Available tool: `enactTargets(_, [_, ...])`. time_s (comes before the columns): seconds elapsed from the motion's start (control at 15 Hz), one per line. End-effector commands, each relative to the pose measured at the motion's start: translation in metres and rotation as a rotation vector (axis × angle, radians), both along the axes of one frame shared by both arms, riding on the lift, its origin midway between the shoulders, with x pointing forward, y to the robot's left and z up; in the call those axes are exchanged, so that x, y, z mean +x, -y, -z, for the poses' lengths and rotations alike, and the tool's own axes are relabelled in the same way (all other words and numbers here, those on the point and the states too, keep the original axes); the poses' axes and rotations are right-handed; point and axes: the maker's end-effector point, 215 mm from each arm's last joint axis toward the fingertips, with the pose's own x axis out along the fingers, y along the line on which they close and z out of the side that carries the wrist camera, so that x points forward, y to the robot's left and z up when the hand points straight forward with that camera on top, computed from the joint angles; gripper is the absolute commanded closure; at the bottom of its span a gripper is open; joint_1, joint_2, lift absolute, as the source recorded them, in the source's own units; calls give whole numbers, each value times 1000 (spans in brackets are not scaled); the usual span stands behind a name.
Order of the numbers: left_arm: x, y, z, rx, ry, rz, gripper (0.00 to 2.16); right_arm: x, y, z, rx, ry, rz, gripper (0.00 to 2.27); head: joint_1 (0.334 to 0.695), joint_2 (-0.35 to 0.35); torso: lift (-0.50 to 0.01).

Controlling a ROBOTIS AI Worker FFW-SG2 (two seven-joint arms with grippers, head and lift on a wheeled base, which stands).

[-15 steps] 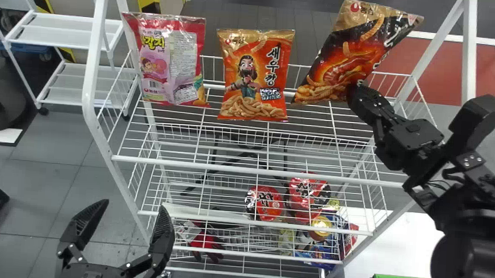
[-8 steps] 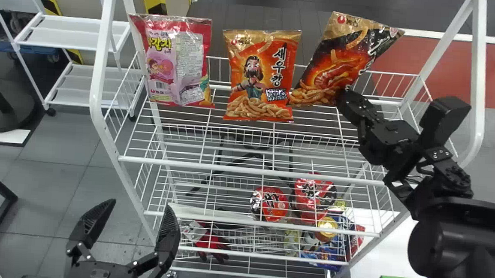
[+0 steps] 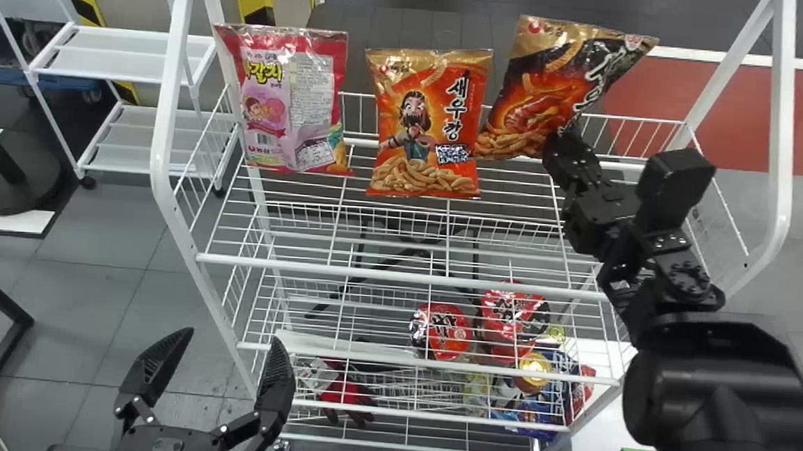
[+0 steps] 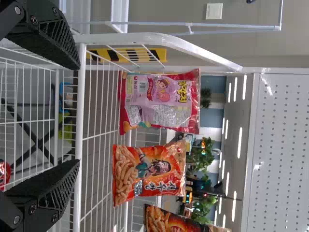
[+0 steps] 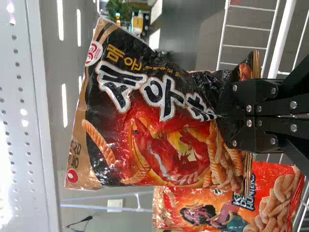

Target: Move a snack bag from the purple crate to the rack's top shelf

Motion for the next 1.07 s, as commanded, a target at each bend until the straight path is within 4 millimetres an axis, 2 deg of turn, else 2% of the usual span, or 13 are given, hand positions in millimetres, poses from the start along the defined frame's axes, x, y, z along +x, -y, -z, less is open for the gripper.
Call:
enactTargets(0.0, [0,-2,0,2,1,-1,137,0,-15,6,-29,-8,-7,1521,695,4,0])
enactTargets(0.13, [0,-3,1,-1,1,-3,137,0,-11,16,-57,-19,28,1521,695,14,0])
enactTargets(0.6, [-1,-5,-1,1,8,-1,137,4,11,22,-45,-22,115,1521,695,7,0])
enactTargets(1.0, [-3,-4,-6,0,23,0,140,13,24,52,-41,-95,137,1521,695,-16,0])
